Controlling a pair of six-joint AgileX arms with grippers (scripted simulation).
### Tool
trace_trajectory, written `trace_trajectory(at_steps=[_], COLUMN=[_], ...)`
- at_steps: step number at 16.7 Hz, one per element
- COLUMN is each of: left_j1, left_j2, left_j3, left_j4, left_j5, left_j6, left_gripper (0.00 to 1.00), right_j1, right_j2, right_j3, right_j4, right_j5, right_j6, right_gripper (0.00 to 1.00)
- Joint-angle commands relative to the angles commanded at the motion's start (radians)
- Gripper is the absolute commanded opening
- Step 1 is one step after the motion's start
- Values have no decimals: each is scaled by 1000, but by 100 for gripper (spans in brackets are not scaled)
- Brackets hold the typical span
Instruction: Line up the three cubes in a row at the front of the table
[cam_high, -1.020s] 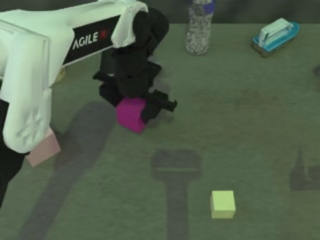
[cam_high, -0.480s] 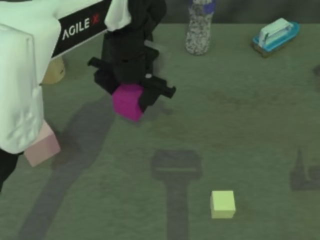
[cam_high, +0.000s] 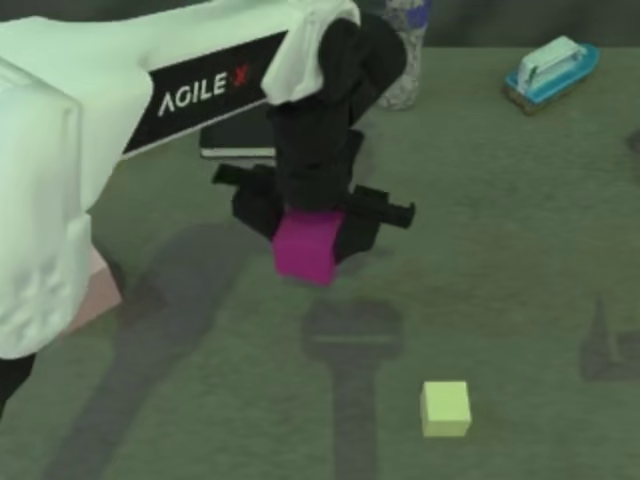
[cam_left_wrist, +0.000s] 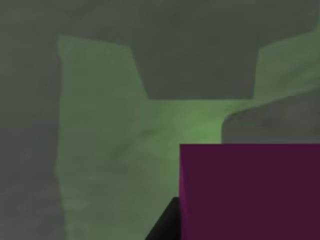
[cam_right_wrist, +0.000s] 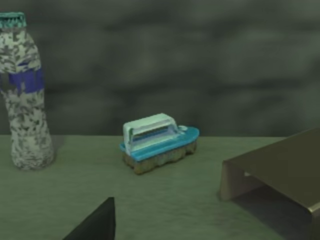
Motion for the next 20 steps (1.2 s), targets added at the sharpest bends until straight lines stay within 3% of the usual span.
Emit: trace_trajectory(at_steps=[6, 9, 16, 20], left_j1=[-183, -248, -266, -265], left_j2=[-144, -207, -225, -191], left_j3=[-211, -287, -314, -387], left_j4=[49, 75, 86, 199], left_j5=[-7, -11, -12, -13], left_j6=[-433, -569, -606, -607], left_gripper=[0, 0, 0, 0], right_j1=[0, 0, 0, 0], right_j2=[0, 0, 0, 0], right_j3=[0, 0, 0, 0], right_j4=[0, 0, 0, 0], right_j5=[0, 0, 0, 0], right_j6=[0, 0, 0, 0], right_gripper=[100, 100, 100, 100])
